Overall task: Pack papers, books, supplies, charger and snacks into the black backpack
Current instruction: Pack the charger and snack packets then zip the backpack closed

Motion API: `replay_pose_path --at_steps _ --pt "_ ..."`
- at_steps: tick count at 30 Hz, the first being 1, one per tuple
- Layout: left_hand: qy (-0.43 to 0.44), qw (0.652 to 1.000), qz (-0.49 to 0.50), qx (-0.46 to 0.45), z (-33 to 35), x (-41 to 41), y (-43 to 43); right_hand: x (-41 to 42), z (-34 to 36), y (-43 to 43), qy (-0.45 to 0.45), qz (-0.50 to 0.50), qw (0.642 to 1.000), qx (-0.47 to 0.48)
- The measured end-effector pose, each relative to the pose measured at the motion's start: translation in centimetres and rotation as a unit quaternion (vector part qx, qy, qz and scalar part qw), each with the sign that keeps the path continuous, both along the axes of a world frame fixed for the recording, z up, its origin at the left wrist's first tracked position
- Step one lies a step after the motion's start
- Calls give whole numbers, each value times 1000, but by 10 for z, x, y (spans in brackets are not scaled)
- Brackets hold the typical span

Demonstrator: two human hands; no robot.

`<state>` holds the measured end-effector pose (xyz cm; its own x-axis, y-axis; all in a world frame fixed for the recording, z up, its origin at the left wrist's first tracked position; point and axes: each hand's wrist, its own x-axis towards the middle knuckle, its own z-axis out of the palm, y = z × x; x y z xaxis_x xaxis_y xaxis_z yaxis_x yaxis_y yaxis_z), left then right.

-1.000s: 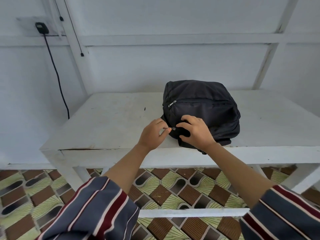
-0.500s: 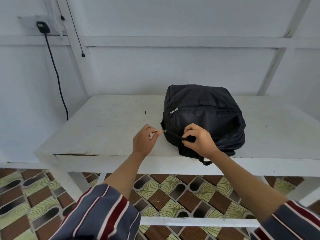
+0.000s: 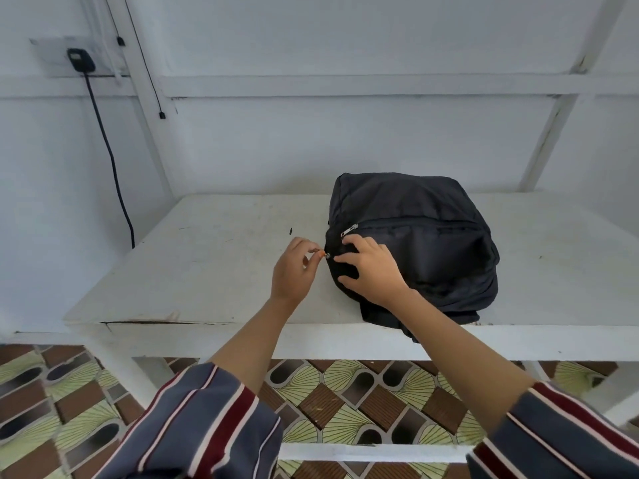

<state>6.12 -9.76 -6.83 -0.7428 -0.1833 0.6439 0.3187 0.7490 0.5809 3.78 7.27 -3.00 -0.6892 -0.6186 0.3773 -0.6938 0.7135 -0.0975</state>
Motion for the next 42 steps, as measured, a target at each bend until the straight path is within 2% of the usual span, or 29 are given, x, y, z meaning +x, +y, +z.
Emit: replay_pose_path --at_steps 6,17,22,25,26,29,31,33,35,37,40,42 --pt "-85 994 74 5 4 -10 3 -11 -7 5 -75 2 993 -93" --pt "-128 979 147 60 21 -49 3 -6 3 8 -131 26 988 -77" --pt "-124 984 124 38 18 -59 6 -10 10 10 -148 51 986 -50" --pt "-67 992 97 -33 10 -58 4 -14 19 20 -192 77 971 -122" --pt "-25 995 75 -53 9 -56 3 -16 22 26 -172 78 966 -174" --pt "92 992 -14 -89 15 -46 6 -28 26 58 -34 36 956 -288" --pt "117 984 -76 -107 21 -40 12 -34 26 88 26 -23 947 -318" --pt "107 976 -129 -139 23 -34 18 -36 24 119 37 -74 942 -327" --pt "91 966 -154 -187 25 -28 22 -33 23 148 7 -79 942 -325" --pt "82 957 -162 -225 29 -23 24 -29 27 171 -89 -62 943 -316" --pt "16 949 -184 -254 41 -16 30 -25 39 196 -262 -47 941 -210" --pt "-66 945 -181 -263 47 -12 35 -27 42 208 -318 -36 938 -134"
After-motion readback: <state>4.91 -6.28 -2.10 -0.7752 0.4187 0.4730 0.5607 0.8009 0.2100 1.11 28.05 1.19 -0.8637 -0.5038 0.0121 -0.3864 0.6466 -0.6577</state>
